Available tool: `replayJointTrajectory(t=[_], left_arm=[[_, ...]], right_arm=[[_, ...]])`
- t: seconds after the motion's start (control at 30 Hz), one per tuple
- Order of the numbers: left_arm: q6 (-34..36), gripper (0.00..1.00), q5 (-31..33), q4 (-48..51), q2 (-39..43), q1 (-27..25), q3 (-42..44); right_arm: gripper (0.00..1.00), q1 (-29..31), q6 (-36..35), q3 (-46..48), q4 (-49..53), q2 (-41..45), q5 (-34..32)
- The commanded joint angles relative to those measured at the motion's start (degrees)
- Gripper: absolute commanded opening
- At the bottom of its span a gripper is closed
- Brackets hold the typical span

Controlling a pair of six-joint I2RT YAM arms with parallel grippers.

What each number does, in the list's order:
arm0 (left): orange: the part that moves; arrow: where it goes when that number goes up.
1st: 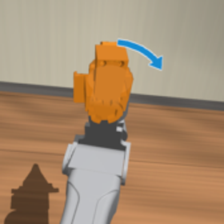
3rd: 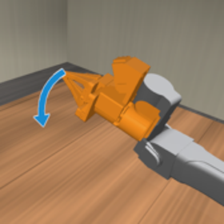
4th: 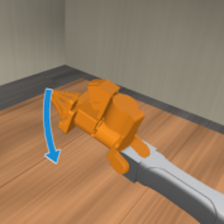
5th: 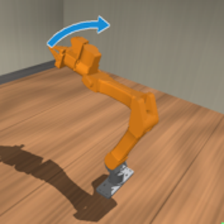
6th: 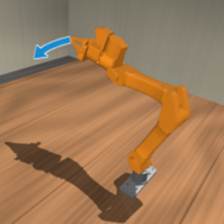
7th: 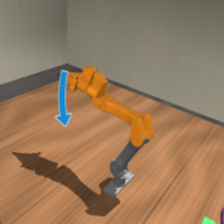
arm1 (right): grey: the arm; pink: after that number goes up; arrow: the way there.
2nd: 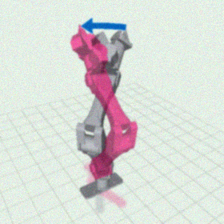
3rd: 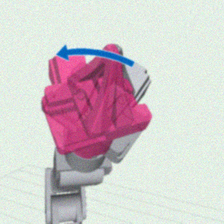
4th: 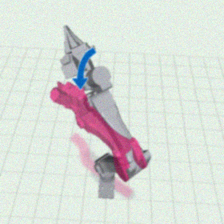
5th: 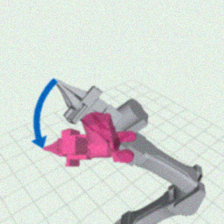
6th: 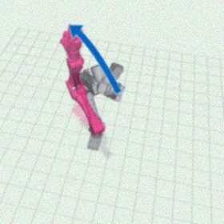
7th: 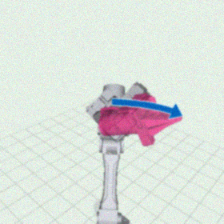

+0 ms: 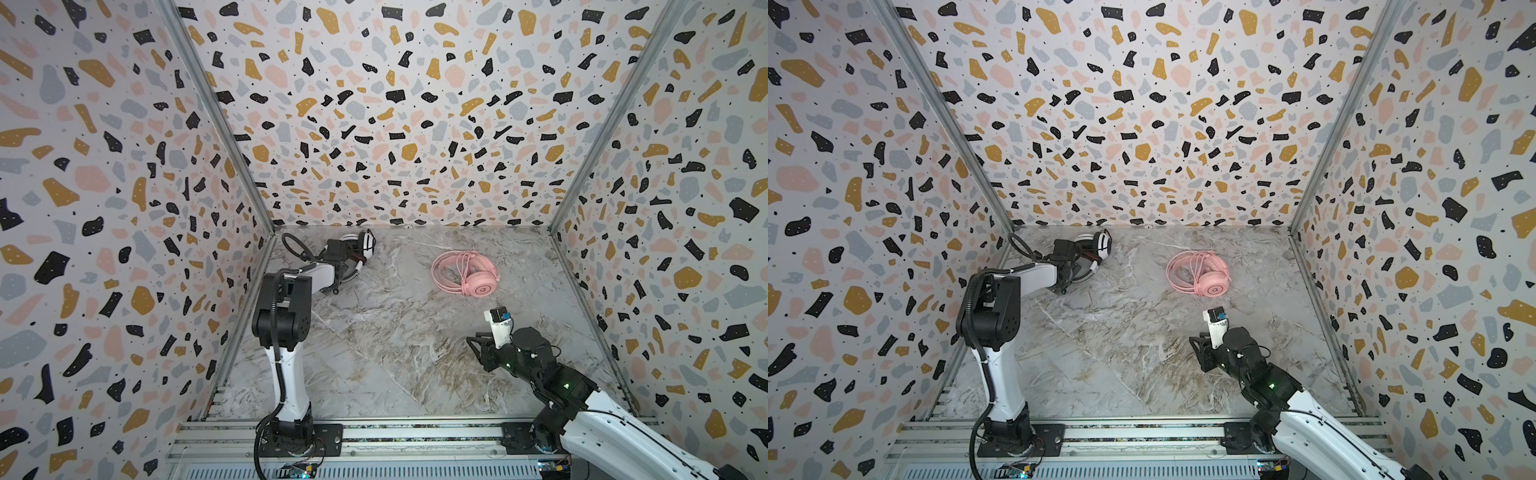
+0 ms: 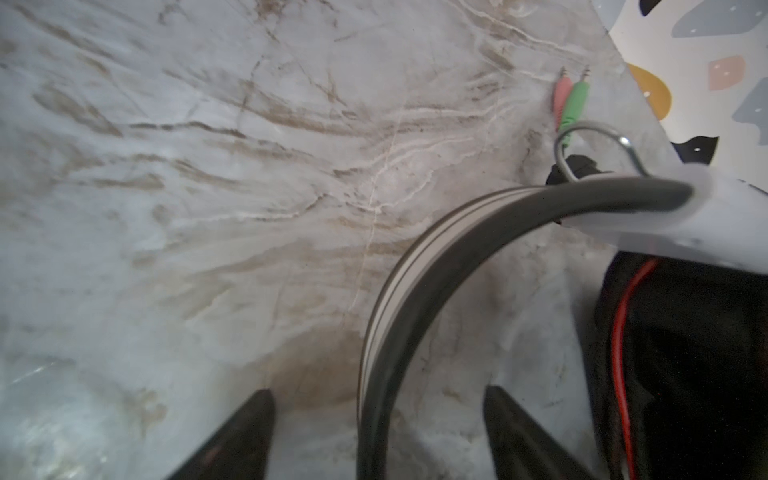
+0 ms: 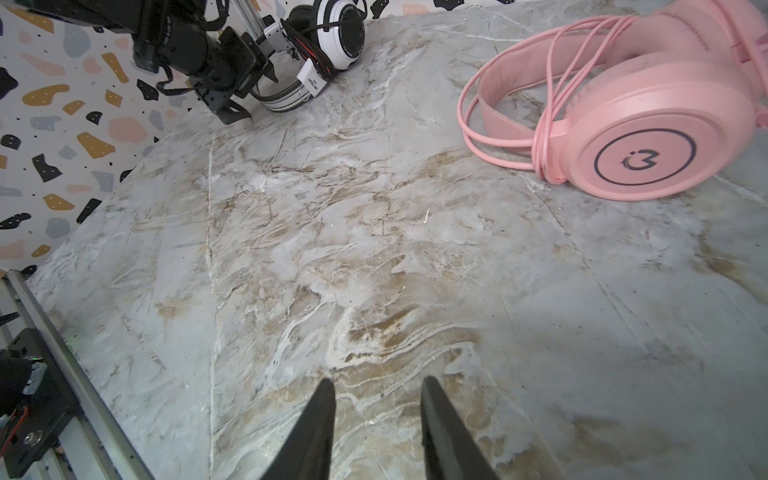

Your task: Wrap the headphones

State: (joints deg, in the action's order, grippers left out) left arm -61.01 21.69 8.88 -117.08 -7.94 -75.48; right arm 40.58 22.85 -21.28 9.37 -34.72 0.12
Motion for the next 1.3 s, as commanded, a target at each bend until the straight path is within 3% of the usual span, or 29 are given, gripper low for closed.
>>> replayJointTrajectory(t=[0.0,0.2,0.37,0.5,0.63,0.67,0.77,0.9,0.97,1.07,1.13,1.2,1.27], left_arm=[[3.69,0.91,-1.92,-2.27,3.54,-0.05,3.11],[6.43,0.92,1.9,-10.68,16.84,-0.05,17.18],[12.46,0.92,11.74,-16.79,28.93,-0.05,29.55],[16.46,0.93,18.07,-21.47,39.87,-0.05,40.31],[21.41,0.95,21.7,-25.18,49.86,-0.05,47.84],[23.4,0.99,22.54,-26.32,52.43,-0.05,49.59],[32.71,1.0,23.55,-32.29,59.5,-0.05,54.9],[39.47,1.0,28.73,-38.77,67.93,-0.04,61.96],[44.24,1.0,27.6,-46.97,70.33,-0.05,67.58],[47.97,1.0,28.24,-59.54,71.54,-0.01,75.74],[48.82,1.0,28.22,-62.86,71.37,0.02,78.27],[49.34,1.0,28.4,-67.52,70.72,0.03,80.08],[49.73,1.0,27.38,-75.6,69.63,0.03,83.12]], right_arm=[[0.37,0.2,-0.17,-1.9,0.27,-0.16,-3.93],[0.42,-0.55,-0.73,-5.64,0.41,0.35,-15.57],[0.49,-4.12,-2.67,-6.71,-3.89,-0.9,-18.05],[0.61,-9.48,-3.06,-6.61,-6.86,-3.05,-19.49],[0.77,-16.6,-3.07,-4.12,-11.79,-4.74,-25.09],[0.79,-19.07,-3.06,-2.74,-14.18,-5.03,-26.48],[0.8,-25.9,-3.37,3.26,-22.91,-6.17,-28.0],[0.82,-34.22,-5.66,9.84,-35.65,-9.33,-24.45],[0.83,-36.61,-7.0,12.75,-42.35,-11.1,-20.58],[0.83,-37.63,-9.59,19.37,-59.73,-15.33,-20.46],[0.83,-37.68,-13.28,22.38,-71.63,-19.55,-20.01],[0.84,-37.68,-15.89,23.05,-79.52,-25.47,-16.08],[0.95,-37.4,-17.05,23.68,-88.24,-31.12,-11.36]])
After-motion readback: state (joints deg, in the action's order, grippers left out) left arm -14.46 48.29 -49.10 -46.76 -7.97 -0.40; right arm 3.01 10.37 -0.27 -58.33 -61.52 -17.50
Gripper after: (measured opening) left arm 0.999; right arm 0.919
